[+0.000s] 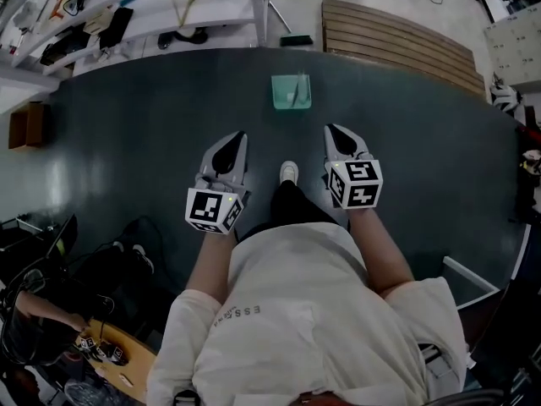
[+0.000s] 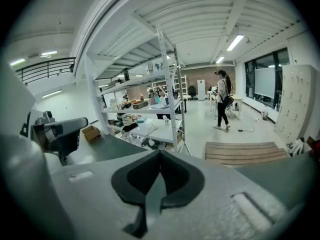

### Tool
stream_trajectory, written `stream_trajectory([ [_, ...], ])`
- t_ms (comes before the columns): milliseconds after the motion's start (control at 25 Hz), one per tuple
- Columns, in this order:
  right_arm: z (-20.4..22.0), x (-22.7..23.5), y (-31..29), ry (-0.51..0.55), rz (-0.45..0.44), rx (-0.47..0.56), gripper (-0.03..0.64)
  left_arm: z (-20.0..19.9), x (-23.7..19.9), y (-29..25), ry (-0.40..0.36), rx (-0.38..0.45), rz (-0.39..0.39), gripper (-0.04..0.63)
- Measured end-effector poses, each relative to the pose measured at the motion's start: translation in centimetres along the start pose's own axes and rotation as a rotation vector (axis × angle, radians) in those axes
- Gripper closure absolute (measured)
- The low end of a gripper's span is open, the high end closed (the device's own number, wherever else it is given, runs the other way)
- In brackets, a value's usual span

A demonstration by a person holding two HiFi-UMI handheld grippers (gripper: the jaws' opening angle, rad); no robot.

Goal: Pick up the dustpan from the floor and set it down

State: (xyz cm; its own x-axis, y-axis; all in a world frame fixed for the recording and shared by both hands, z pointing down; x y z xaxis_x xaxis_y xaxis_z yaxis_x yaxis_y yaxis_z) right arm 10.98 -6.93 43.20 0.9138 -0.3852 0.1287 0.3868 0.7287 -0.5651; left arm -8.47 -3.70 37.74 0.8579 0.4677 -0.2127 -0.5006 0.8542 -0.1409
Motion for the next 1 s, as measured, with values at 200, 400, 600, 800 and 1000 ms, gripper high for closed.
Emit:
stream_trajectory([
  [200,-0.9,2.0,-6.4,0.002,-0.038,-0.077,0.585,-0.4,-2.6,-5.7,0.004,-0.011,-0.004,0.586],
  [400,0.9,3.0,-12.7,-0.013,-0.069,-0.209,0.472,1.3,-4.9,-9.7,0.037,-0.068,0.0,0.586],
  [600,5.0,4.7,-19.0,-0.007,-0.03,-0.336,0.442,4.4,-6.8,-13.3,0.091,-0.126,0.025,0.586],
  [800,7.0,6.4,-25.4,-0.056,0.025,-0.448,0.417,6.2,-10.5,-17.7,0.115,-0.168,0.041,0.586],
  [1000,8.7,7.4,-30.4,-0.075,0.068,-0.529,0.417,7.5,-14.0,-21.6,0.149,-0.173,0.051,0.586],
])
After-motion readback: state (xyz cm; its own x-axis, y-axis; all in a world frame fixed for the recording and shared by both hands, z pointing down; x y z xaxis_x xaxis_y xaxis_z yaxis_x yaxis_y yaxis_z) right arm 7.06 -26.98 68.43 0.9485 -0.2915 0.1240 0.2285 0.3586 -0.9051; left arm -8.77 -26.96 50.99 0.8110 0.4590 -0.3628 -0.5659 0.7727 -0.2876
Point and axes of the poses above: the fingertips, and each gripper's own axes: y backward along the fingers, x to its right, z out of its underside, the point moved 2 cm from there along y, backward along the fingers, and after that the axes turned 1 degree about z, right-handed, at the moved point
